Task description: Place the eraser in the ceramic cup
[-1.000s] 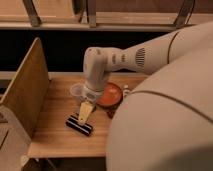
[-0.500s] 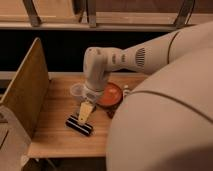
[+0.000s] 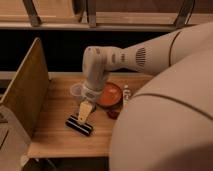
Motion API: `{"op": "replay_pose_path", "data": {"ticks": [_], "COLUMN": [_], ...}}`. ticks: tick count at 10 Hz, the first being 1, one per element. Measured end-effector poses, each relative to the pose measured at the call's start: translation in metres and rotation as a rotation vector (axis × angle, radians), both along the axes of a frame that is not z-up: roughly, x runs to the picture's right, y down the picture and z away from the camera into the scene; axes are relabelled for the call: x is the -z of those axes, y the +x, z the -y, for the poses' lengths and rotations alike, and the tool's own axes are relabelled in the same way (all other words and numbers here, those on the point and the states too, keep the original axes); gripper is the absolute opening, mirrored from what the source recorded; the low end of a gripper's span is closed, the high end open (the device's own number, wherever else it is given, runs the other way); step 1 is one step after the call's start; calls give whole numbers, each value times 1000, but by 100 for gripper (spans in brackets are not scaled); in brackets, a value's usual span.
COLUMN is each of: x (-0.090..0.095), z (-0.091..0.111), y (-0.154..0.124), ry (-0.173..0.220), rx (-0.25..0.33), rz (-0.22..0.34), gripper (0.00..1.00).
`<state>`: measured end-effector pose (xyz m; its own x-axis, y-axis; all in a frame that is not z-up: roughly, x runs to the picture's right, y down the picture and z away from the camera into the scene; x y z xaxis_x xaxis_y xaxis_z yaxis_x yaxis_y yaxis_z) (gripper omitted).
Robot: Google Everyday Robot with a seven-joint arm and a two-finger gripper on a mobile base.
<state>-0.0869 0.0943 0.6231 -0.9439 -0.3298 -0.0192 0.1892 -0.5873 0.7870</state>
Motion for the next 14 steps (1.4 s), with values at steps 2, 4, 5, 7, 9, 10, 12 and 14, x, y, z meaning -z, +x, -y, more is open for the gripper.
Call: {"op": "replay_pose_path", "data": {"ticks": [2, 4, 5, 7, 9, 10, 12, 14], "x": [-2, -16, -26, -33, -33, -33, -43, -53], "z": [-13, -31, -38, -42, -42, -41, -34, -28], "y": [-15, -21, -23, -23, -22, -23, -20, -15], "ry": [-10, -47, -59, -65, -62, -55, 12, 68], "rx": [61, 82, 89, 95, 97, 105, 157, 220], "rz": [14, -12, -40, -59, -60, -59, -56, -51], "gripper": [80, 80, 80, 80, 80, 80, 80, 80]}}
